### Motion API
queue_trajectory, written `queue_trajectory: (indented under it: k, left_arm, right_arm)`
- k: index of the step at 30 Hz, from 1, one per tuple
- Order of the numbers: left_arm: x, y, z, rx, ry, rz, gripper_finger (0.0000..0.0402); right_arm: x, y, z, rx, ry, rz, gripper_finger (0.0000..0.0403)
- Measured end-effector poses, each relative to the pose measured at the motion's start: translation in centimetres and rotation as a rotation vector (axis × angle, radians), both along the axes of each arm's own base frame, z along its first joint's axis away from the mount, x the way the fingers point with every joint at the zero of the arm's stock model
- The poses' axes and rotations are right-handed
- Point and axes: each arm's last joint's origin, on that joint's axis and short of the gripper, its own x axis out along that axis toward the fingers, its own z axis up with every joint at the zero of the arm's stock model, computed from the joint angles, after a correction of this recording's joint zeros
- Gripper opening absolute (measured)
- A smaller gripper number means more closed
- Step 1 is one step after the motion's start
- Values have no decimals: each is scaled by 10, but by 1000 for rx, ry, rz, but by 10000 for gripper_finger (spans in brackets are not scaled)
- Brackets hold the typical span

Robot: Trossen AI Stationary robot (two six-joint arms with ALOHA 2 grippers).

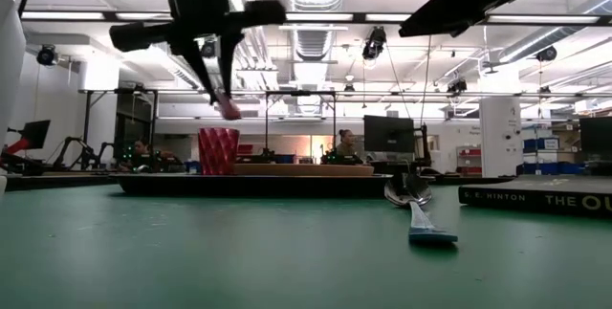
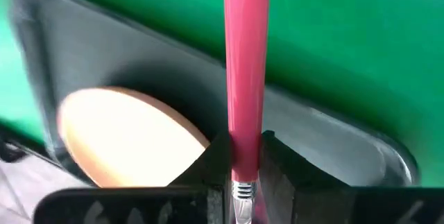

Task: Pick and place plate/cup/fork/spoon on tray
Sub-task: Put the pink fork on the black tray beside the light pink plate

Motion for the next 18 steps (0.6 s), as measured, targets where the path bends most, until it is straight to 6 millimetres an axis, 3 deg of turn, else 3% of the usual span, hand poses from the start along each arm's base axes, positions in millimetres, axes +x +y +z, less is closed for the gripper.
queue_trajectory:
  k: [8,18]
  left_arm:
    - [-13,54,-14,-16,202,-37,43]
    - [-27,93,-34,18,350,-153,47]
  right_arm:
    - [0,0,0,23,-2,-9,123]
    - [0,0,0,35,-7,-15,123]
